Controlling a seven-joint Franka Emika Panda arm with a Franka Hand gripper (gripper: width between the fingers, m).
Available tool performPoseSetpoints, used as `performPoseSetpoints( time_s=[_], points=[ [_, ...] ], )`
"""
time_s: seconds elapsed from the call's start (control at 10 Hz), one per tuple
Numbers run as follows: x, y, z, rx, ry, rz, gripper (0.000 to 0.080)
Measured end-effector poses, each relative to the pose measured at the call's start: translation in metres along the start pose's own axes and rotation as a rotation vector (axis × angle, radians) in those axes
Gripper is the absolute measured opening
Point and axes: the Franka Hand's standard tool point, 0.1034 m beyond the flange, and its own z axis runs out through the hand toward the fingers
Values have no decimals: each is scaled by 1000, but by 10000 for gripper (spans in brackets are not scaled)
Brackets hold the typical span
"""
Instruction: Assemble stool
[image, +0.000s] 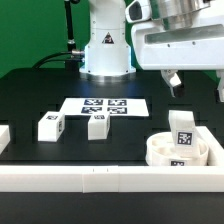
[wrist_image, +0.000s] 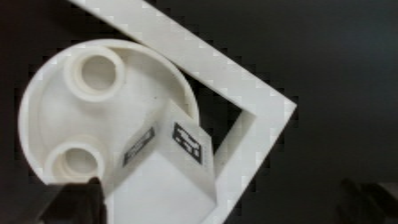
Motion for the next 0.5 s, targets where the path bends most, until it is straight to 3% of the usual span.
performPoseSetpoints(
  time_s=[0.5],
  points=[
    [-9,-9,1,-9,26,-542,648]
  ],
)
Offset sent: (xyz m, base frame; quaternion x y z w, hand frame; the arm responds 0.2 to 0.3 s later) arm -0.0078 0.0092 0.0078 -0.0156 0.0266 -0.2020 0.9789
